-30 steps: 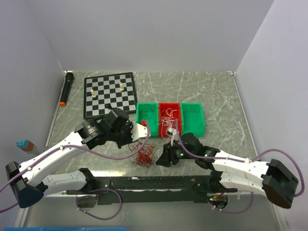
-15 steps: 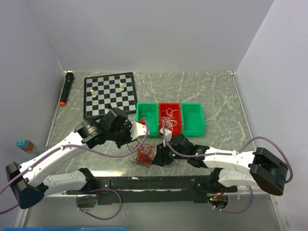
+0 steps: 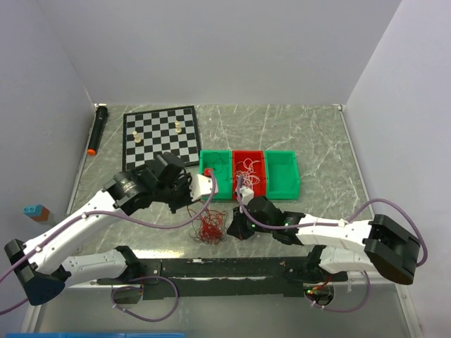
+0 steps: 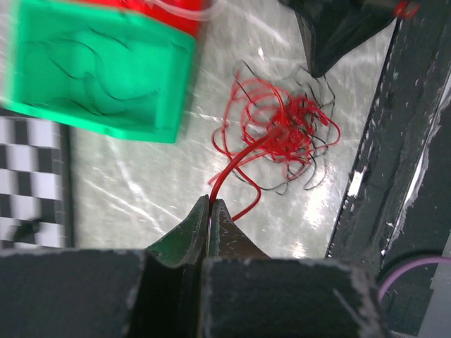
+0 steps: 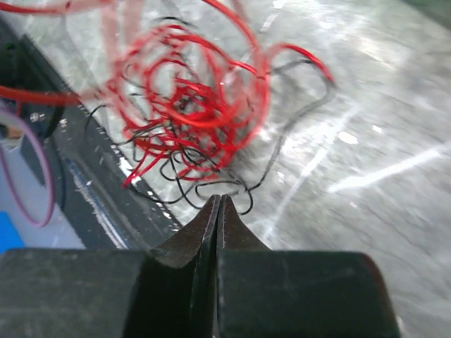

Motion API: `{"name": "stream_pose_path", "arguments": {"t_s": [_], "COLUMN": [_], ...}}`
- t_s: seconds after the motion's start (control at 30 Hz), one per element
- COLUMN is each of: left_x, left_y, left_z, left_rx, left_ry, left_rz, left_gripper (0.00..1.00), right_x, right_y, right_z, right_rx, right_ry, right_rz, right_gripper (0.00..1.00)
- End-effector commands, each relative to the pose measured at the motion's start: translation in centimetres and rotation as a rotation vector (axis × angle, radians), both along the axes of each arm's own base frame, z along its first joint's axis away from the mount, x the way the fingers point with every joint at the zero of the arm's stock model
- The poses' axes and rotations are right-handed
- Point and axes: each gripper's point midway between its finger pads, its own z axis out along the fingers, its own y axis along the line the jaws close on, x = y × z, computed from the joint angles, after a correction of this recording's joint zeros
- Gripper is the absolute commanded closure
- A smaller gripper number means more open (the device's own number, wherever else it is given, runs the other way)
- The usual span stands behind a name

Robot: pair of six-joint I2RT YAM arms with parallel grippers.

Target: Untangle the cables

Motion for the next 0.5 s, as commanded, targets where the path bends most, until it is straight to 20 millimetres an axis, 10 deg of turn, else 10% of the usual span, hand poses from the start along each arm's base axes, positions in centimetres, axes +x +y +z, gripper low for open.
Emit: {"name": "stream_pose_path", "arguments": {"t_s": [0.0, 0.17, 0.33, 0.47], "left_x": [0.6, -1.0, -2.5, -2.6], "left_y": [-1.2, -2.2, -2.3, -2.2], "left_z": [7.3, 14.4, 17.0, 16.4], "left_rx": [-0.124, -0.269, -0.347, -0.341], "left_ry": [-0.115, -0.147, -0.138, -0.132], "left_rz": [-0.042, -0.119, -0.15, -0.154], "left_gripper": [0.99, 0.99, 0.99, 0.99], "right_x": [0.5, -0.3, 0.0, 1.0], "right_y": [-2.2, -4.8, -5.2, -2.9], "right_z": [-0.6, -2.3, -1.6, 3.8], "right_rx": [-0.078, -0.146, -0.13, 0.054], "right_ry": [-0.017, 0.019, -0.006, -0.117], "right_rz": [-0.091, -0.141, -0.163, -0.135], "right_gripper": [1.0, 1.0, 1.0, 0.54]}}
